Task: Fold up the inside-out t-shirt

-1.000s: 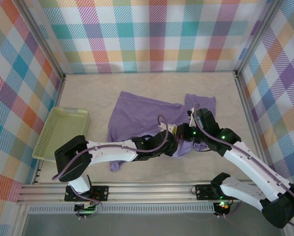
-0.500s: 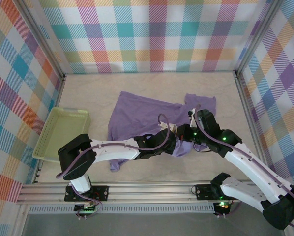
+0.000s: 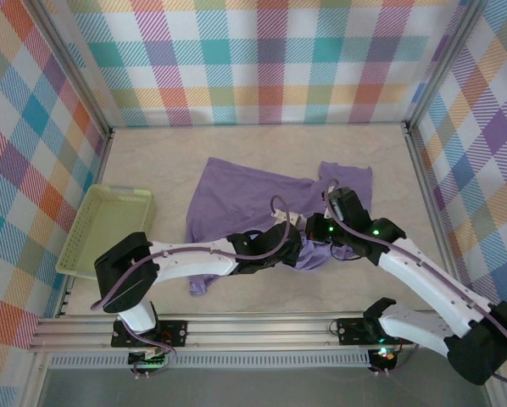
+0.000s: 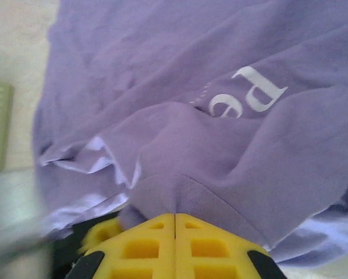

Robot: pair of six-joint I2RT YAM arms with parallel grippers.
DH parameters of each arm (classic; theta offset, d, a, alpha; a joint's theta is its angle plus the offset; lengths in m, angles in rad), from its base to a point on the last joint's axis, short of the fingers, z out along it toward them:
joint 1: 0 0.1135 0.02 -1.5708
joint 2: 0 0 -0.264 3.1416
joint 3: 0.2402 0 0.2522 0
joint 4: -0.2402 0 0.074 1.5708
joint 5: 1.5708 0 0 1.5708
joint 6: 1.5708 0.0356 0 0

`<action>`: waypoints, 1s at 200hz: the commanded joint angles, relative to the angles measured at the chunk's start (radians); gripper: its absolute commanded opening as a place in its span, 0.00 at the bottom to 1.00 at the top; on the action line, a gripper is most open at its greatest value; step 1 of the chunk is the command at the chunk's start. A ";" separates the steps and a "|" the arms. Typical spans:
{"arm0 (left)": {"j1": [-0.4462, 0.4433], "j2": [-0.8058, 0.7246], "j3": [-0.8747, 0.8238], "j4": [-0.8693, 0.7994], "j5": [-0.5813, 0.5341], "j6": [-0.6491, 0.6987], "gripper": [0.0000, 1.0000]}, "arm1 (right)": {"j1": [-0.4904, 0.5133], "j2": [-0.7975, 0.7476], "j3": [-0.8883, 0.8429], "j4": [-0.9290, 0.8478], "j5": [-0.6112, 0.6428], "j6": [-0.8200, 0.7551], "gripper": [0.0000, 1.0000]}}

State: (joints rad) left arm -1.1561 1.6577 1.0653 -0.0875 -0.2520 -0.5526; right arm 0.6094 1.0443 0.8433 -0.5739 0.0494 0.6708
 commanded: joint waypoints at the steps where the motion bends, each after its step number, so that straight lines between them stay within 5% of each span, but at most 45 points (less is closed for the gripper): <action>1: -0.028 -0.099 0.055 -0.048 0.013 0.012 0.00 | -0.033 0.075 0.014 0.031 0.064 -0.065 0.00; 22: -0.027 -0.147 0.044 -0.055 0.027 -0.011 0.00 | -0.054 0.133 0.019 0.069 0.064 -0.086 0.00; 64: 0.018 -0.199 0.012 -0.019 0.104 -0.044 0.00 | -0.053 0.066 0.002 0.057 0.026 -0.113 0.33; 83: 0.045 -0.199 0.006 -0.001 0.143 -0.061 0.00 | -0.050 -0.011 -0.033 0.042 0.003 -0.119 0.40; 141: 0.093 -0.238 -0.023 0.017 0.171 -0.074 0.00 | -0.014 -0.215 -0.226 0.160 -0.183 -0.105 0.41; 200: 0.101 -0.324 -0.129 0.014 0.138 -0.086 0.00 | -0.003 -0.073 -0.254 0.278 -0.141 -0.111 0.33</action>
State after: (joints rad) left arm -1.0641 1.3895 0.9855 -0.0963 -0.0975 -0.6209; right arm 0.6003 0.9077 0.5682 -0.3775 -0.1177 0.5671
